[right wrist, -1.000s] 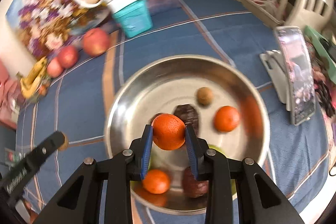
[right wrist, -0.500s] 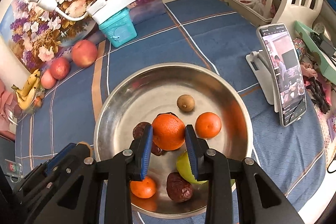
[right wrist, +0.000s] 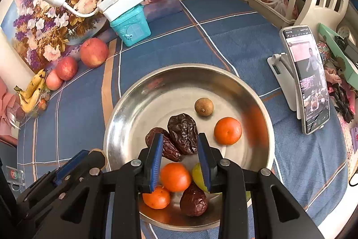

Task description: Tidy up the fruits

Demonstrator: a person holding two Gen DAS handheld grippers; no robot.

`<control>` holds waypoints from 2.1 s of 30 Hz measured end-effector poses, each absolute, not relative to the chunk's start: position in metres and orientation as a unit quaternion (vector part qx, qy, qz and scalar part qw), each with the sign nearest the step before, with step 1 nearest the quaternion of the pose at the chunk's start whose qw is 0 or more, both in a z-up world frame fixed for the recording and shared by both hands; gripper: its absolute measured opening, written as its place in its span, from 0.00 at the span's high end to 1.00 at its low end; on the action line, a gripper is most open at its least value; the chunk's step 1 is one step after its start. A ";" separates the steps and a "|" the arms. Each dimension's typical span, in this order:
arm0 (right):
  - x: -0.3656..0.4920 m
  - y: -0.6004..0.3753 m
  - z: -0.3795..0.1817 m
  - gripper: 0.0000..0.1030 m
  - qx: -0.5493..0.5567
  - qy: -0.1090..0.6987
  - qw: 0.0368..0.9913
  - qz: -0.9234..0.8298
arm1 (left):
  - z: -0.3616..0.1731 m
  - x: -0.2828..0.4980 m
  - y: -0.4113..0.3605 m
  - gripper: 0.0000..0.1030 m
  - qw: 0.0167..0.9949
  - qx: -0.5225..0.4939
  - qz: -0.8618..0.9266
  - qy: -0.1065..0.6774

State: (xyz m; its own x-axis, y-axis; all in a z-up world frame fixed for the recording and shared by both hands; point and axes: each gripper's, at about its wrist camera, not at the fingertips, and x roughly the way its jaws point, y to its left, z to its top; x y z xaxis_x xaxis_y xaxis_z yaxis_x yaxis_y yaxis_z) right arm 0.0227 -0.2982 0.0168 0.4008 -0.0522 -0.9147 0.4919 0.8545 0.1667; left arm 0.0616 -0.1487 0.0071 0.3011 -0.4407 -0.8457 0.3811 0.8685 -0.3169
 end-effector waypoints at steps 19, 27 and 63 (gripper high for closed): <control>0.026 -0.295 0.015 0.68 0.204 0.529 0.808 -0.161 | -0.002 0.069 -0.134 0.74 0.806 -0.039 -0.212 0.552; 0.028 -0.292 0.014 0.68 0.200 0.533 0.807 -0.157 | -0.008 0.075 -0.122 0.40 0.806 -0.047 -0.177 0.563; 0.034 -0.246 0.015 0.05 0.073 0.525 0.834 -0.153 | -0.001 0.070 -0.035 0.00 0.860 0.068 0.069 0.501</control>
